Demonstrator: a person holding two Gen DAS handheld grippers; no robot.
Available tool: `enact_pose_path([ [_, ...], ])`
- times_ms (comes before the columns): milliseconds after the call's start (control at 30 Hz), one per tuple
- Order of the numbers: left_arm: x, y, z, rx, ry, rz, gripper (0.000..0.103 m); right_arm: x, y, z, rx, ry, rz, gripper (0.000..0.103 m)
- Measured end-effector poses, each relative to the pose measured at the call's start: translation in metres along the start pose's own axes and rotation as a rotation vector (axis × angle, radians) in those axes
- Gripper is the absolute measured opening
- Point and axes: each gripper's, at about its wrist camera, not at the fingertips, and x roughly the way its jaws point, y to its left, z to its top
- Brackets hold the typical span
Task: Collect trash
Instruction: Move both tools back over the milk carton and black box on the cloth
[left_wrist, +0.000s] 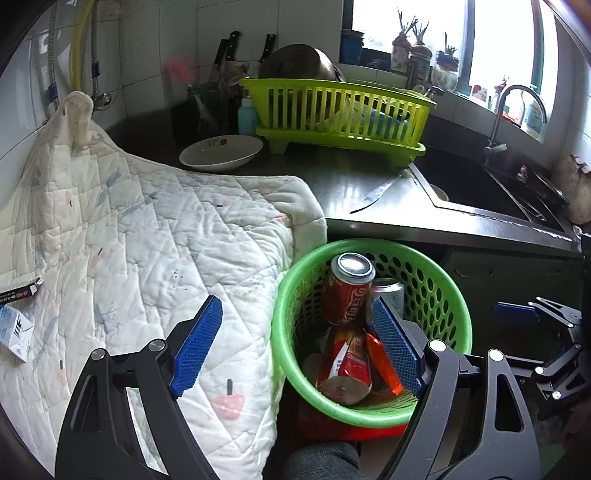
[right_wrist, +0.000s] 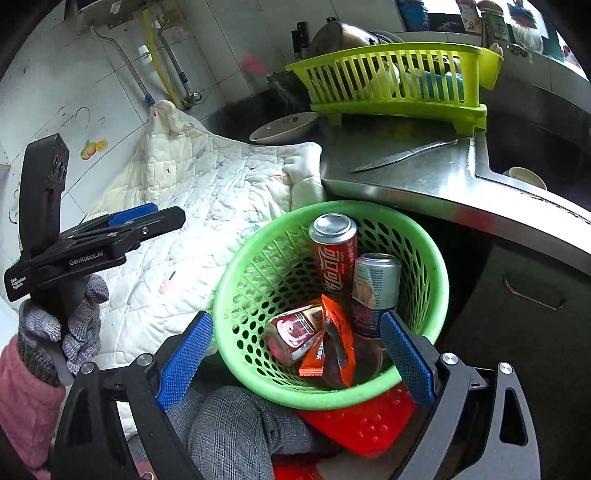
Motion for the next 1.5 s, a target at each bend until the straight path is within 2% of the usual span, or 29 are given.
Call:
enact_pose_path([
  [900, -0.078, 0.114, -0.046, -0.210, -0.033, 0.204, 0.083, 0.032, 0.086, 0.030, -0.185, 0.011, 0.066, 0.089],
  [1067, -0.089, 0.139, -0.060, -0.264, -0.028, 0.256, 0.085, 0.043, 0.109, 0.037, -0.244, -0.004, 0.062, 0.089],
  [1267, -0.105, 0.178, -0.075, -0.353, -0.032, 0.325, 0.085, 0.063, 0.144, 0.051, -0.288, 0.001, 0.108, 0.089],
  [1500, -0.125, 0.224, -0.096, -0.445, -0.032, 0.395, 0.085, 0.101, 0.198, 0.063, -0.390, 0.063, 0.184, 0.089],
])
